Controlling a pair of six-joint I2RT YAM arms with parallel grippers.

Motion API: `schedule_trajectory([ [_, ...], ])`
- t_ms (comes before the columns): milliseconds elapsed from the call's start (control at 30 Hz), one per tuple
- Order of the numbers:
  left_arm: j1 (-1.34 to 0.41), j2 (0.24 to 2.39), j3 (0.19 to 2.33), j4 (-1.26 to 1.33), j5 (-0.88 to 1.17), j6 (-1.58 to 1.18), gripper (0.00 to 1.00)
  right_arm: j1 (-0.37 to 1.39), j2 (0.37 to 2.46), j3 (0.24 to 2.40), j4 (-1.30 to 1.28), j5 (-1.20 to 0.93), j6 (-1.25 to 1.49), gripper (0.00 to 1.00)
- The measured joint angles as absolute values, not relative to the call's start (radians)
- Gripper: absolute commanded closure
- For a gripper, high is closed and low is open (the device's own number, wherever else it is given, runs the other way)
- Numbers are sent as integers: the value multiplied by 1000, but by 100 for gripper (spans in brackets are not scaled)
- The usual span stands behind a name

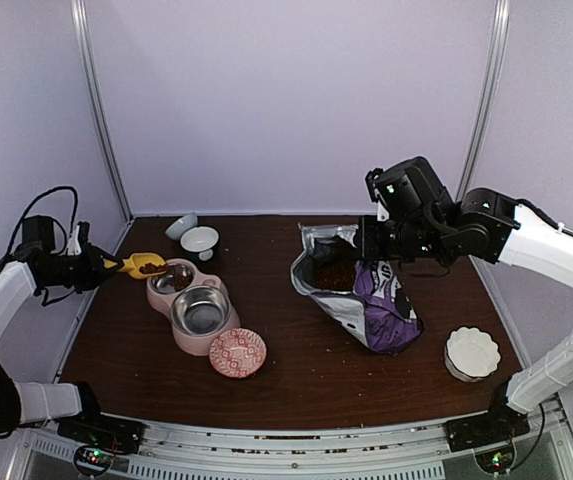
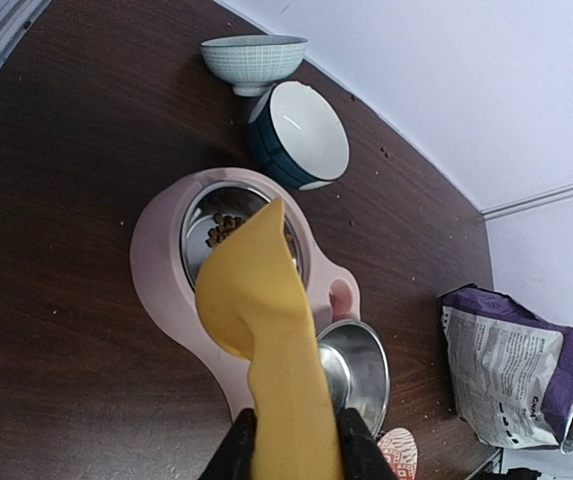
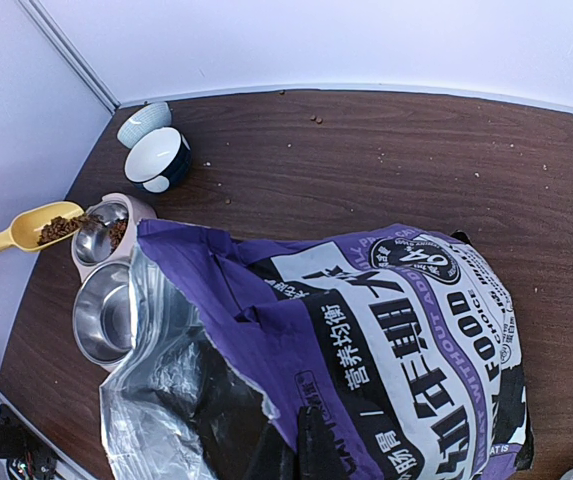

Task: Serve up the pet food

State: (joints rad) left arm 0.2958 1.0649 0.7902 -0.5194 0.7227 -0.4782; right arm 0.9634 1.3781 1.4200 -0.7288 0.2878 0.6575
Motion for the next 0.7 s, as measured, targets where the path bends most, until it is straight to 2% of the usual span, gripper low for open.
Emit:
schedule_trajectory([
  [500, 198, 1083, 936, -684, 517, -332, 100, 963, 1378, 1420, -729, 288, 657, 100],
  [700, 93, 1082, 992, -751, 412, -254, 100, 963, 1378, 1420, -728, 287, 653, 100],
])
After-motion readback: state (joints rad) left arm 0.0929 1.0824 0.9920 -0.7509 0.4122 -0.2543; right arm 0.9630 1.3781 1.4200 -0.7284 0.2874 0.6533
